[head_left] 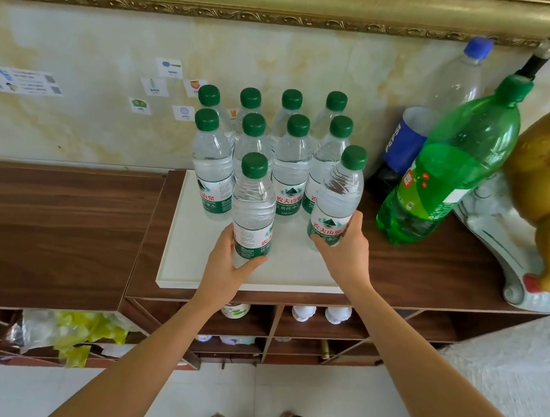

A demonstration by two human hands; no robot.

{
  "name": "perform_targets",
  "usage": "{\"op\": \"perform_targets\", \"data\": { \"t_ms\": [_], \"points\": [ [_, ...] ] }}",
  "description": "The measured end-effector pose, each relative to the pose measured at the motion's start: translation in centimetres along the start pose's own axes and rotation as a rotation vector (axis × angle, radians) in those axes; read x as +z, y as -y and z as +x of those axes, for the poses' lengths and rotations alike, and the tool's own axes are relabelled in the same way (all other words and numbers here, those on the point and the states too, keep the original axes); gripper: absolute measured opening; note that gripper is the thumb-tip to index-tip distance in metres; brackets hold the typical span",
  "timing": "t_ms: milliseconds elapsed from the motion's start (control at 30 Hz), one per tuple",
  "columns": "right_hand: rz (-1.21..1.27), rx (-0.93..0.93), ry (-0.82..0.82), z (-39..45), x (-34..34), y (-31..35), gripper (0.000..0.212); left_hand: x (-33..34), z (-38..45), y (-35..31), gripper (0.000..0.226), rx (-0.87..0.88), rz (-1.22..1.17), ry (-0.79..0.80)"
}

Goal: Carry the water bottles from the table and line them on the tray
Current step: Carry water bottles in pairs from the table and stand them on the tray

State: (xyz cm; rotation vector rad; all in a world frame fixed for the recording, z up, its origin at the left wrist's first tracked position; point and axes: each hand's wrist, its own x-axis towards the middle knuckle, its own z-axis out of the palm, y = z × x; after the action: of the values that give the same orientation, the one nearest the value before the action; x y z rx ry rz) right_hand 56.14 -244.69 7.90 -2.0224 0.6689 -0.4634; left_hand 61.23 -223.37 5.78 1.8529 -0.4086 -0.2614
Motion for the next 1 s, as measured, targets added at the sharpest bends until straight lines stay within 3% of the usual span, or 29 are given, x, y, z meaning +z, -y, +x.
{"op": "perform_targets", "data": {
  "t_ms": [367,633,1000],
  "points": [
    [-0.051,0.035,0.098,0.8,-0.7,-0.1,0.063,-0.4,-0.1,0.4,0.074,-0.02,0.006,0.075],
    [-0.054,0.012,0.131,0.5,-1.2,-0.3,0.058,2.3,1.4,-0.6,0.069,0.019,0.04,-0.01],
    [-0.06,-0.019,0.185,0.5,-1.9,-0.3,0.05,4.6,3.0,-1.2,0.073,0.037,0.016,-0.002]
  ]
}}
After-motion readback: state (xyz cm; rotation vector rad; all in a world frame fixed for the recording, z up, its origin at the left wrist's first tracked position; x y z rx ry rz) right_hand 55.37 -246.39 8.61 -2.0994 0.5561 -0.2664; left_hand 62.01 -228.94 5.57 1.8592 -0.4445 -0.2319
